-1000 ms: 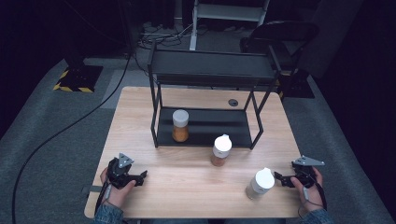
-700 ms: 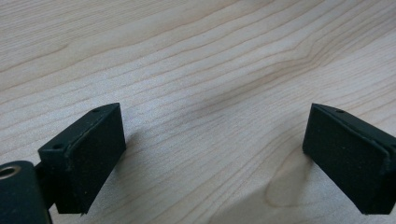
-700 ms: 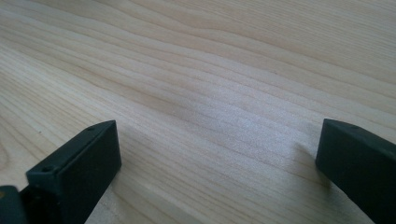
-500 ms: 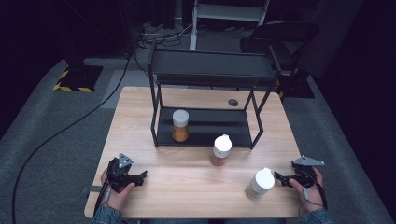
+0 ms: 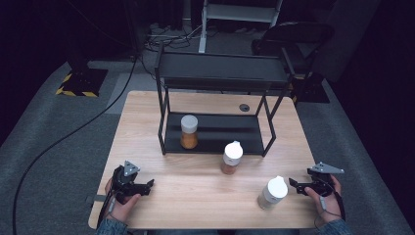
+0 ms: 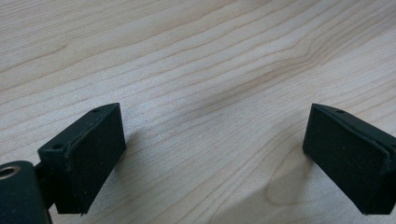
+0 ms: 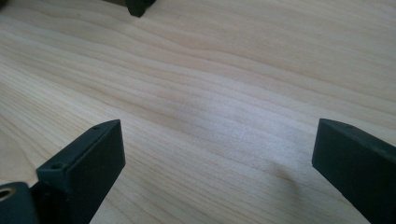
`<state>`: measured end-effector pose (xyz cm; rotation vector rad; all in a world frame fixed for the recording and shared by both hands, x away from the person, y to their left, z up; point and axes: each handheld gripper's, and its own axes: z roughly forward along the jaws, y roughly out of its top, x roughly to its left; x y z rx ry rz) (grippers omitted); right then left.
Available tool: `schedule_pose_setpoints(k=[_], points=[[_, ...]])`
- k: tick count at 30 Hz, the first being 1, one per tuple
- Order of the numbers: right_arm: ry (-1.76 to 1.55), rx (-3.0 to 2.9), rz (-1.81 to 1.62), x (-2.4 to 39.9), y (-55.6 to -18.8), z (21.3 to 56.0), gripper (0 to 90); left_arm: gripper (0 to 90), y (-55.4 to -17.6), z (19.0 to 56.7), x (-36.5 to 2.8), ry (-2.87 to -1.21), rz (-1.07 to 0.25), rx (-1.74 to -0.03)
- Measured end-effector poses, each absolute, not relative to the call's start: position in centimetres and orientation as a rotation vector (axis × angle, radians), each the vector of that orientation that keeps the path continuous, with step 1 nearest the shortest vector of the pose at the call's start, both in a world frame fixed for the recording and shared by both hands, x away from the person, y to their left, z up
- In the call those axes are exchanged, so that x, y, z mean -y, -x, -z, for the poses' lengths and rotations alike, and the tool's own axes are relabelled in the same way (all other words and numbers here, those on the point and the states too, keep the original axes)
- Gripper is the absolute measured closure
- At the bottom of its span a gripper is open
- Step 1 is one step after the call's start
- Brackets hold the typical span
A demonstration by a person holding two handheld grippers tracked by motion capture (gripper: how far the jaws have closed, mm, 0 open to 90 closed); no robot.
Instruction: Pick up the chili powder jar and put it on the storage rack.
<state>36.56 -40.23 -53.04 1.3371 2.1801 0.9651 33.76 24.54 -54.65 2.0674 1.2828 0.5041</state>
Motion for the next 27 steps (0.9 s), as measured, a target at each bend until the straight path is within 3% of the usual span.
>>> schedule_pose_setpoints(k=[27], points=[[-1.275, -2.113, -1.005, 39.6, -35.9, 46.7, 2.7, 5.5, -33.8, 54.7, -24.6, -2.069, -0.504, -1.281]])
